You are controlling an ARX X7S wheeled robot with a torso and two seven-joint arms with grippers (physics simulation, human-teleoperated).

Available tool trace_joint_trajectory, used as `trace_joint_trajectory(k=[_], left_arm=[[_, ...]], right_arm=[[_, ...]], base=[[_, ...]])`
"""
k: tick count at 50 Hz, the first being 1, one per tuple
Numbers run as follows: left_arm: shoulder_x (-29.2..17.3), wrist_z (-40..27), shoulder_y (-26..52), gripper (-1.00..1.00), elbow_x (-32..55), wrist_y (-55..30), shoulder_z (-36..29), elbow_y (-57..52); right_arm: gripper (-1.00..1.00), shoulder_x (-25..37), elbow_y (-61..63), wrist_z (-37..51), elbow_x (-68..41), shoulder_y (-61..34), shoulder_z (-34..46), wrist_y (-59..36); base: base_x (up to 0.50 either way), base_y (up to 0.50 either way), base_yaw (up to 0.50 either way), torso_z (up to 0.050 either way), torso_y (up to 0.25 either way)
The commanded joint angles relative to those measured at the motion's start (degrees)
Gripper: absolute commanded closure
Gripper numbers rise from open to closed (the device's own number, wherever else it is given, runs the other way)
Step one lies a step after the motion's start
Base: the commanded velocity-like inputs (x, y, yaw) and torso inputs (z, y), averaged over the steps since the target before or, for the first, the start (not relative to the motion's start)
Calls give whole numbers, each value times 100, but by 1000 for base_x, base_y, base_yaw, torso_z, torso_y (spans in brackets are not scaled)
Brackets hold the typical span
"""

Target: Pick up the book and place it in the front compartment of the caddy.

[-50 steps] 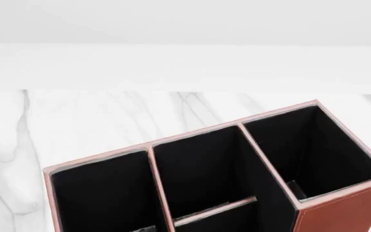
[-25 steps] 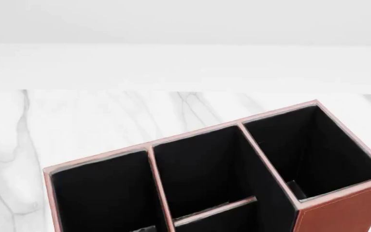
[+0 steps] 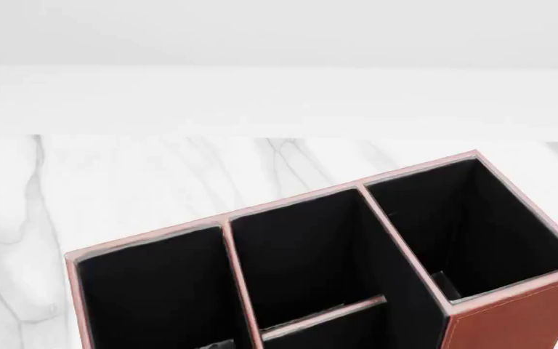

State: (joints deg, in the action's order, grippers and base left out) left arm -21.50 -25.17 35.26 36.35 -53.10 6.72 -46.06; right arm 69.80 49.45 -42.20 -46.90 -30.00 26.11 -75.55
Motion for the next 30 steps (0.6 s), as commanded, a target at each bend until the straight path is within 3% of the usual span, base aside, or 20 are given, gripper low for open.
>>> trace_joint_trajectory(k=[1, 30], left_arm=[[124, 151, -25, -100, -125, -28, 174, 28], [74, 127, -122, -100, -109, 101, 133, 76]], right_arm=[[-100, -214, -80, -198, 264, -145, 157, -23], [-100, -541, -369, -294, 801, -485, 968, 0]], base=[[0, 0, 0, 0, 0], [0, 0, 0, 0, 0]])
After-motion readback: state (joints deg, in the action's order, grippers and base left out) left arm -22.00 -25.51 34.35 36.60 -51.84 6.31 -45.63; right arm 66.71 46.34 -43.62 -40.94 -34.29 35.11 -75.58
